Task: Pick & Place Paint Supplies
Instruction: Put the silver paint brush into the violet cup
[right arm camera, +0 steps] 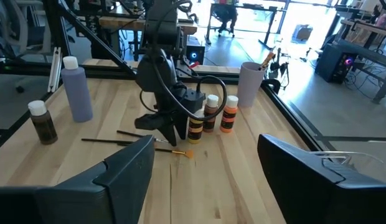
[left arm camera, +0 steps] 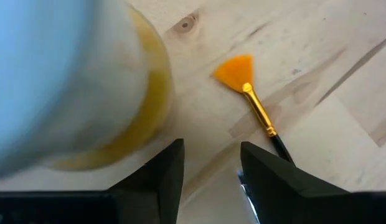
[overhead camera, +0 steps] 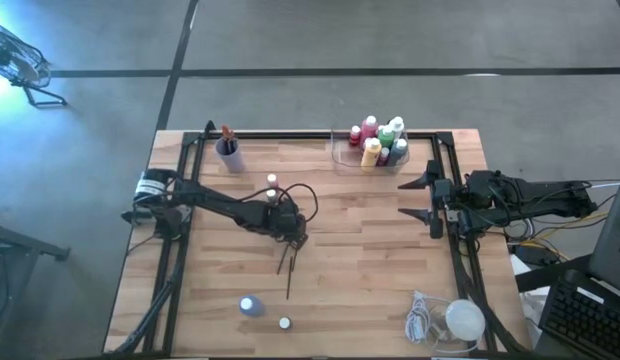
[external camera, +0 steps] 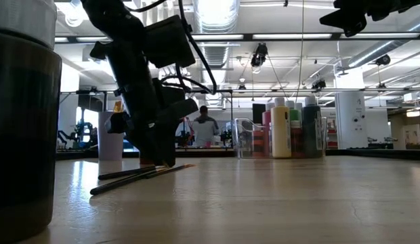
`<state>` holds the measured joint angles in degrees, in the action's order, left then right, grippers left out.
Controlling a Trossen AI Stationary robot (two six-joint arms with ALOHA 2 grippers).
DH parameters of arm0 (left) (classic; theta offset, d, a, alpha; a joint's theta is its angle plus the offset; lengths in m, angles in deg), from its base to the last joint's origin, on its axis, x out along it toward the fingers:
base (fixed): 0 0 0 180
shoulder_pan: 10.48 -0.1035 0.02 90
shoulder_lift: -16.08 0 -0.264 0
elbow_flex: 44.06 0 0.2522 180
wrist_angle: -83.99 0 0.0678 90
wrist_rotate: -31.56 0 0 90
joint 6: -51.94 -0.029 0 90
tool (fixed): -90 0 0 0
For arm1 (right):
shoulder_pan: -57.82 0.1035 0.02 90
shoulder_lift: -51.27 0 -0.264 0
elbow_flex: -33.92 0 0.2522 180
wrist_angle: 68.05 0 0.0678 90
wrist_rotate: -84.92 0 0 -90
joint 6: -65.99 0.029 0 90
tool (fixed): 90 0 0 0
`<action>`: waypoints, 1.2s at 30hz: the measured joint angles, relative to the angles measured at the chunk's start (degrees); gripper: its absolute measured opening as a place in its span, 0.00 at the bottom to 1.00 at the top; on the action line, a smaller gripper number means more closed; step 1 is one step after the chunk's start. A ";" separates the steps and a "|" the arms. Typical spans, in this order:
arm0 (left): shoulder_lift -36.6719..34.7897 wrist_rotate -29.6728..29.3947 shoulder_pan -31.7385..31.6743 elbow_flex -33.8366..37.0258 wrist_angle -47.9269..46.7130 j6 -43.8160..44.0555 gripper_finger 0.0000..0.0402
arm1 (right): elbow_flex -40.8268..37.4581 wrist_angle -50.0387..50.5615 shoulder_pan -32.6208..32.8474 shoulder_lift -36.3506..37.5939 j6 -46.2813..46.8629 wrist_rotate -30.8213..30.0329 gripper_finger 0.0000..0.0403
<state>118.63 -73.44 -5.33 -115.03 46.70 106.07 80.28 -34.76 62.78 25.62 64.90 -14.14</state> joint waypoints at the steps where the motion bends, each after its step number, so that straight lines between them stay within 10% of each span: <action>1: 0.01 0.11 0.12 0.00 0.03 0.02 0.41 | -0.01 0.00 0.01 -0.02 0.00 0.00 0.68; 22: 0.01 3.12 0.74 -0.09 -0.85 -0.20 0.40 | 0.00 0.00 -0.01 -0.02 -0.01 0.00 0.56; 36: 0.06 3.10 0.74 -0.01 -1.17 -1.58 0.22 | 0.00 0.00 0.00 -0.07 0.01 0.01 0.64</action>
<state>118.68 -70.34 -4.58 -115.03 45.53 104.49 80.28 -34.76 62.79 25.56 64.91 -14.13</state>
